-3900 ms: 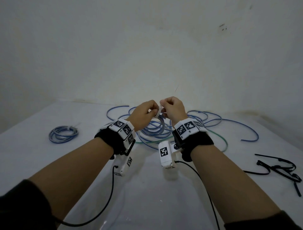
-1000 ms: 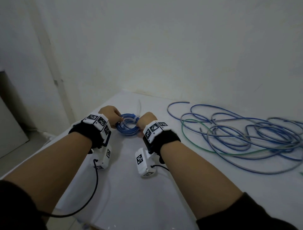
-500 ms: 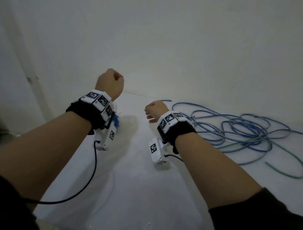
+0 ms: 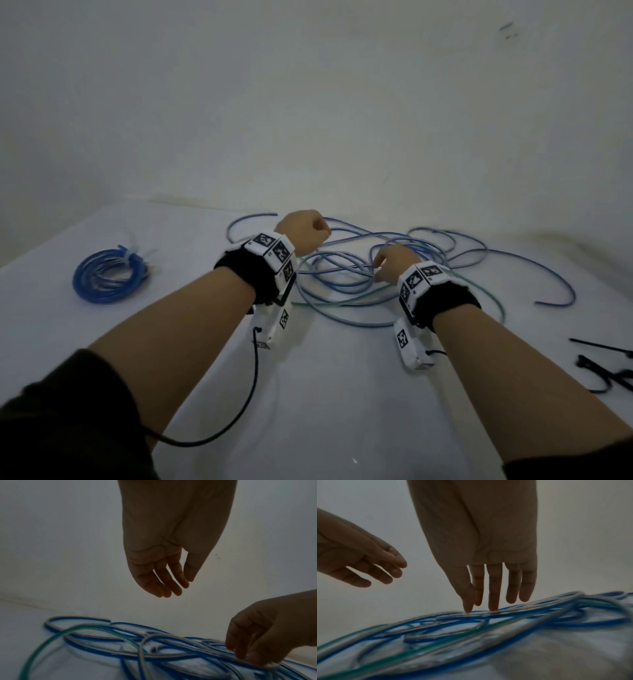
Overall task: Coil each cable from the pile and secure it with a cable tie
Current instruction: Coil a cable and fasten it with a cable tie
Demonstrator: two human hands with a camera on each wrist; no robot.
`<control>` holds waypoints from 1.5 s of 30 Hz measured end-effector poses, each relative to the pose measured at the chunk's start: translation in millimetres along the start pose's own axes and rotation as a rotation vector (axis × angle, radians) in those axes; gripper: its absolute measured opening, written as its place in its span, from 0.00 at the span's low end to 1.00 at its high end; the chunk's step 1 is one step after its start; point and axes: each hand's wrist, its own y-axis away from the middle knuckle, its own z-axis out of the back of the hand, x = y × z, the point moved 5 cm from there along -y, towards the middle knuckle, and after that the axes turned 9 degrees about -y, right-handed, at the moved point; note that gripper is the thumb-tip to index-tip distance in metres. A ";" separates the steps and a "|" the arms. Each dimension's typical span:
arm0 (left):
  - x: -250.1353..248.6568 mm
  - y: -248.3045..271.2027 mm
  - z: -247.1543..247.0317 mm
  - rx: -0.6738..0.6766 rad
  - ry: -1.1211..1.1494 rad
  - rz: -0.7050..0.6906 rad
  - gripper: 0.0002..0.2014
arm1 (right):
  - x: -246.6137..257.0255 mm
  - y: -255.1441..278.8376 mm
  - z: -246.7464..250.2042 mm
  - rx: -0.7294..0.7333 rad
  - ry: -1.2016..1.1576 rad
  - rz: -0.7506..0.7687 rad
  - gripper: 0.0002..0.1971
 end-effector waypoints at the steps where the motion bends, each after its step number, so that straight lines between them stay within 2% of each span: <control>1: -7.0 -3.3 -10.0 0.033 0.001 -0.023 0.09 | -8.2 2.7 0.7 0.026 0.009 0.009 0.14; 4: -18.8 -10.7 -35.7 0.113 -0.011 -0.080 0.11 | -20.6 3.0 2.2 0.043 -0.055 0.088 0.09; 6: -25.9 -14.5 -49.2 0.157 -0.027 -0.121 0.14 | -25.3 2.9 4.6 0.022 -0.179 0.151 0.04; 9: -29.4 -18.0 -62.4 0.239 -0.122 -0.161 0.16 | -29.8 5.1 13.3 -0.013 -0.403 0.264 0.10; 11: -25.8 -21.3 -63.7 0.249 -0.222 -0.165 0.14 | -34.6 10.2 22.0 -0.034 -0.533 0.308 0.09; 14: -10.3 -26.8 -58.4 0.220 -0.339 -0.126 0.13 | -48.0 13.4 34.6 -0.120 -0.640 0.291 0.12; 17: -1.2 -28.0 -49.9 0.151 -0.298 -0.090 0.12 | -62.8 12.1 38.1 -0.197 -0.586 0.232 0.10; 19: -8.4 -26.2 -43.9 0.066 -0.230 -0.126 0.12 | -58.2 15.5 37.0 -0.198 -0.447 0.249 0.05; 21: -24.7 -21.4 -38.0 -0.018 -0.127 -0.206 0.11 | -44.1 16.9 36.1 -0.239 -0.350 0.342 0.15; 22: -32.4 -18.9 -35.2 -0.055 -0.082 -0.243 0.11 | -36.6 17.6 37.7 -0.291 -0.352 0.377 0.15; 24: -39.7 -15.8 -29.9 -0.096 0.002 -0.275 0.11 | -29.4 16.5 44.1 -0.428 -0.441 0.407 0.08; 26: -33.1 -15.6 -29.6 -0.024 0.054 -0.227 0.12 | -32.3 15.2 50.3 -0.505 -0.560 0.400 0.08; 28: -19.3 -14.7 -36.8 0.140 -0.049 -0.169 0.12 | -39.3 15.2 54.6 -0.557 -0.668 0.363 0.09; 29: -13.6 -13.3 -39.8 0.193 -0.123 -0.166 0.11 | -43.4 13.6 55.9 -0.574 -0.660 0.336 0.09; 31: -7.5 -9.7 -39.0 0.182 -0.169 -0.175 0.10 | -47.9 10.9 54.4 -0.547 -0.446 0.221 0.10; 33: -8.2 -7.7 -30.6 0.076 -0.093 -0.187 0.10 | -44.3 12.6 48.9 -0.474 -0.157 0.146 0.25; 35: -15.7 -6.4 -19.8 -0.038 0.009 -0.210 0.10 | -27.3 22.0 47.5 -0.525 -0.012 0.274 0.38; 37: -28.9 -4.1 -10.9 -0.118 0.051 -0.267 0.10 | -10.2 30.3 48.0 -0.656 0.001 0.427 0.34; 40: -41.6 -1.3 0.3 -0.200 0.199 -0.306 0.11 | -7.9 28.1 57.3 -0.793 -0.245 0.444 0.18; 42: -41.3 -0.7 1.2 -0.122 0.383 -0.297 0.13 | -13.3 24.7 63.5 -0.817 -0.388 0.430 0.16; 45: -40.1 6.5 -11.3 0.152 0.455 -0.274 0.13 | -20.2 25.4 71.5 -0.859 -0.566 0.434 0.12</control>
